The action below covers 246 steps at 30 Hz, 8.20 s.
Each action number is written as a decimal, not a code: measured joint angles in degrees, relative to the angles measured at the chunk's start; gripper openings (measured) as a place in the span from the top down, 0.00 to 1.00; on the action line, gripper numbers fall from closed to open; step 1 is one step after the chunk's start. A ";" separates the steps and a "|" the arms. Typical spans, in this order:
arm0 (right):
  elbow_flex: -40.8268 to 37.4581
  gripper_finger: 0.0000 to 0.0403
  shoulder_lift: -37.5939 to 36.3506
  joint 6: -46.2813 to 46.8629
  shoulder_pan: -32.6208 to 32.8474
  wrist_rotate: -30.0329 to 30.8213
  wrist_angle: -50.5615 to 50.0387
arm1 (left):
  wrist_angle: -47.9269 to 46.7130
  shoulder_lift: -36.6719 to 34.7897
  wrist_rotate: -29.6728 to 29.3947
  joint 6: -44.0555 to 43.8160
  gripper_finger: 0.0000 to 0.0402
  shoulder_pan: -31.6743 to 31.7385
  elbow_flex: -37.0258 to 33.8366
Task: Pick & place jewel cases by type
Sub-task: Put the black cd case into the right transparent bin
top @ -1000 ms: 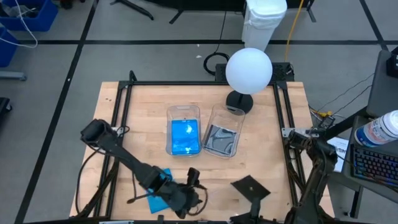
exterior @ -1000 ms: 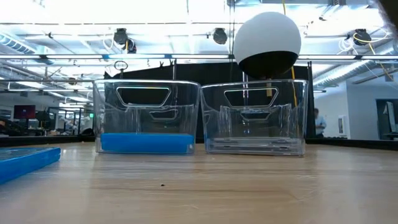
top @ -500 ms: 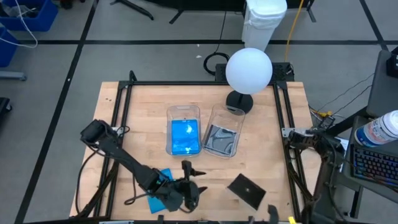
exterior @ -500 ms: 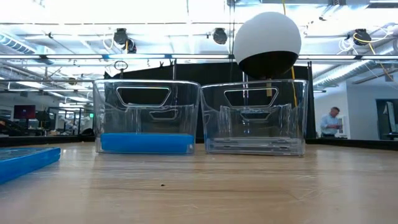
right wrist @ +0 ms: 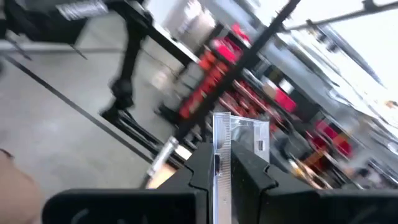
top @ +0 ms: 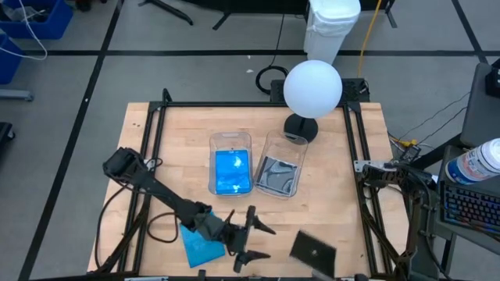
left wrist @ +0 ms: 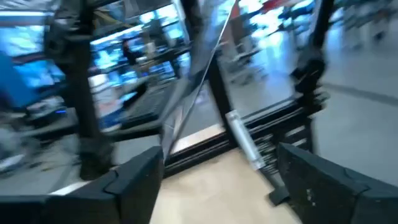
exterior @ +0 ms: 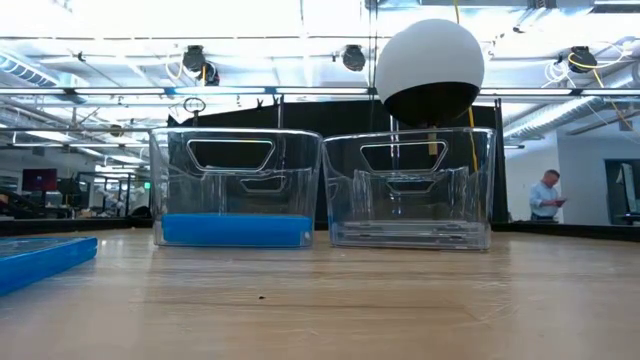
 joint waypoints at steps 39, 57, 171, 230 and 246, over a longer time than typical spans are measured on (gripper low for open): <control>-17.83 0.93 -0.06 2.75 -9.40 -14.61 20.11 | 2.63 0.00 24.42 -4.69 0.06 6.51 -0.02; -21.94 0.93 -0.06 2.90 -12.09 -9.42 20.78 | 3.08 0.00 28.92 -6.35 0.06 5.14 0.00; -21.94 0.83 -0.39 5.33 -14.10 17.02 26.99 | 0.49 0.00 17.92 1.97 0.87 5.97 2.01; -73.74 0.98 -31.94 34.27 -44.27 0.69 73.58 | -19.03 -13.09 -13.11 -28.41 0.54 -16.31 -33.38; -73.99 0.98 -18.64 27.79 -44.01 2.52 87.49 | -18.62 -13.09 -9.34 -28.78 0.59 -16.33 -33.40</control>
